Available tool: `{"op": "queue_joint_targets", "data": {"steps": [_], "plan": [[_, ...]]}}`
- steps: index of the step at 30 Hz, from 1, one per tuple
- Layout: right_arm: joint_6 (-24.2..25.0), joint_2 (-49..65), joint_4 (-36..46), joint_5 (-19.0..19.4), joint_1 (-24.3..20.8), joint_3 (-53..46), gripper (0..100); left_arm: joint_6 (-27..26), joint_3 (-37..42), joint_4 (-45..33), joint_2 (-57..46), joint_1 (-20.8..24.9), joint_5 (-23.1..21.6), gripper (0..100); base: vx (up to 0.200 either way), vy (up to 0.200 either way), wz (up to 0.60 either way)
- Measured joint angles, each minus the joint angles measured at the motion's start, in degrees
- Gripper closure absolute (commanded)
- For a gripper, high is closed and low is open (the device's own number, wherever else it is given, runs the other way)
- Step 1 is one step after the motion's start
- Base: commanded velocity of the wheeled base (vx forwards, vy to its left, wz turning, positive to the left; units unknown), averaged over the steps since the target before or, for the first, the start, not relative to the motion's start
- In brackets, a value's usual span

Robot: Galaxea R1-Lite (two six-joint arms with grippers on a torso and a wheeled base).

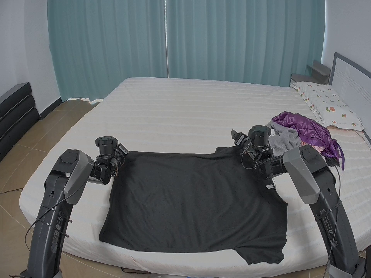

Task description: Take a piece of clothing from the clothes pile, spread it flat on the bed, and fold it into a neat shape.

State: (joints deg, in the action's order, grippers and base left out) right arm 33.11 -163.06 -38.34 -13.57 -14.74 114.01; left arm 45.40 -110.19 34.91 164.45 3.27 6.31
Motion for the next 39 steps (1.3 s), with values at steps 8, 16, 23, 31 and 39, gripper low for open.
{"op": "queue_joint_targets", "data": {"steps": [8,16,23,31,39], "plan": [[-5.19,-3.06,-6.22,-0.71,4.11,0.55,0,0.01,-0.01,-0.02,-0.01,-0.02,0.00,100,0.000,0.000,0.00],[-5.30,-2.21,-5.61,0.07,4.44,-2.35,0,0.00,-0.11,-0.05,-0.01,-0.02,0.00,100,0.000,0.000,0.00],[-7.58,-1.24,-5.53,1.26,4.60,-7.23,0,-0.05,-0.17,-0.05,-0.01,0.01,0.02,100,0.000,0.000,0.00],[-8.12,-2.07,-4.06,1.34,4.83,-8.02,0,-0.05,-0.20,-0.05,-0.01,-0.02,0.00,100,0.000,0.000,0.00],[-8.13,-3.34,-3.58,2.22,5.10,-7.53,100,-0.13,-0.28,-0.02,0.00,-0.02,0.00,100,0.000,0.000,0.00]]}}
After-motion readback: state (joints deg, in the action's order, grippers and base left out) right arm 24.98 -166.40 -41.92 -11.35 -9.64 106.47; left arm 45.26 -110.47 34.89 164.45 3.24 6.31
